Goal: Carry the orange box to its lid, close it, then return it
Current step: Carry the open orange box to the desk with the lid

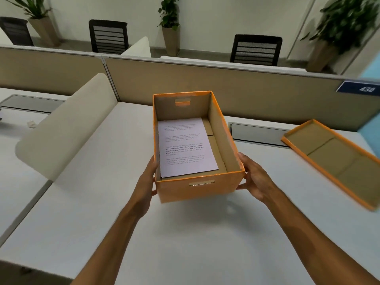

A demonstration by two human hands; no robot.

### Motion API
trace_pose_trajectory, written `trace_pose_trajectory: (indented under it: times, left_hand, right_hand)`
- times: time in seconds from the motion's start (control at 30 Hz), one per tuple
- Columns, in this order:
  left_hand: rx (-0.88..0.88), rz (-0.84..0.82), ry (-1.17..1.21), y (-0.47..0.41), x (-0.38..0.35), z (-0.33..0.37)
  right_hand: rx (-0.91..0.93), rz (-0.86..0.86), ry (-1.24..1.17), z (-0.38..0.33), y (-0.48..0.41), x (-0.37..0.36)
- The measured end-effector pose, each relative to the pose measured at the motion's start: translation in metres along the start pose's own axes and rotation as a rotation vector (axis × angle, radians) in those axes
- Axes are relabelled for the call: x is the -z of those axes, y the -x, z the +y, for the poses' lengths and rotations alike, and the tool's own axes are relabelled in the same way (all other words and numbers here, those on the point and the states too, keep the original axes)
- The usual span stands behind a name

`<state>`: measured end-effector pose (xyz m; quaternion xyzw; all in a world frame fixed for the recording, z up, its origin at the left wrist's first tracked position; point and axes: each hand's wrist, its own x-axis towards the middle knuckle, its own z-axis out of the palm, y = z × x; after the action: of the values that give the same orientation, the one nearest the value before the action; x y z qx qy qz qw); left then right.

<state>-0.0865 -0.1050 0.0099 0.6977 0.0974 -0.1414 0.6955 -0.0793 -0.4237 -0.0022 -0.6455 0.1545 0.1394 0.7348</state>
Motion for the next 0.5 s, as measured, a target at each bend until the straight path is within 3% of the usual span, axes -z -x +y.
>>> trace_pose_trajectory:
  times: [0.5]
  left_hand:
    - [0.052, -0.17, -0.053, 0.094, -0.062, -0.043]
  right_hand:
    - [0.036, 0.198, -0.104, 0.081, 0.16, 0.051]
